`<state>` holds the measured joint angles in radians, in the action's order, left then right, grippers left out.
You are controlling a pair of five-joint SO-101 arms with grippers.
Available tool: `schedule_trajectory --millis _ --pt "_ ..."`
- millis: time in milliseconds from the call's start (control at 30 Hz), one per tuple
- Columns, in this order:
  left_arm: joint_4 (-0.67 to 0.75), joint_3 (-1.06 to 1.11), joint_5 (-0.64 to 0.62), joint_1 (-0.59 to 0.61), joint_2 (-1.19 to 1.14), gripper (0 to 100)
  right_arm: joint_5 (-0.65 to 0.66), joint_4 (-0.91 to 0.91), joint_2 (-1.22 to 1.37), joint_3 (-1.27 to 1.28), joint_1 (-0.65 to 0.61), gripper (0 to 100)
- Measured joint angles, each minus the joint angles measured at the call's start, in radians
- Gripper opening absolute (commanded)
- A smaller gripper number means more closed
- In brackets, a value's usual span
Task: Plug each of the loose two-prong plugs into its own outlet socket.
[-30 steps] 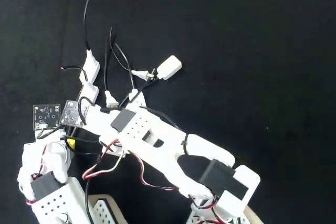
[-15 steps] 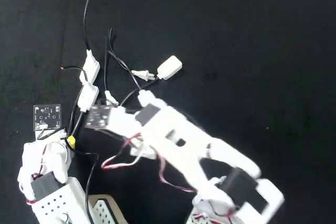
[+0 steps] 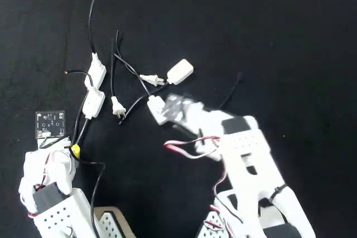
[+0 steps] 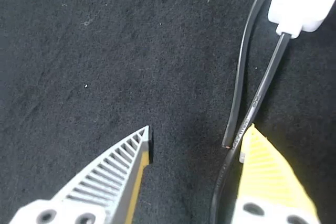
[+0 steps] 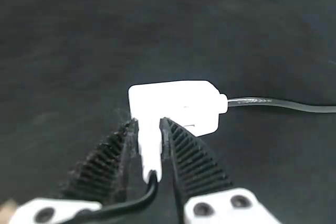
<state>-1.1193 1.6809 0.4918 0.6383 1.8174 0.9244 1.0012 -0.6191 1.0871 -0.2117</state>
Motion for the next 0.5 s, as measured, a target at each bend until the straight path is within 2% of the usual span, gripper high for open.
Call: schedule_trajectory --millis 167,267,500 --pt "0.0 0.0 0.0 0.0 0.0 27 0.008 -0.195 0.0 0.008 0.057 1.1" --pt "0.0 0.0 0.0 0.0 0.0 27 -0.058 -0.299 0.012 0.008 0.051 1.1" --pt "0.0 0.0 0.0 0.0 0.0 27 -0.206 -0.555 0.327 -0.172 0.052 1.1"
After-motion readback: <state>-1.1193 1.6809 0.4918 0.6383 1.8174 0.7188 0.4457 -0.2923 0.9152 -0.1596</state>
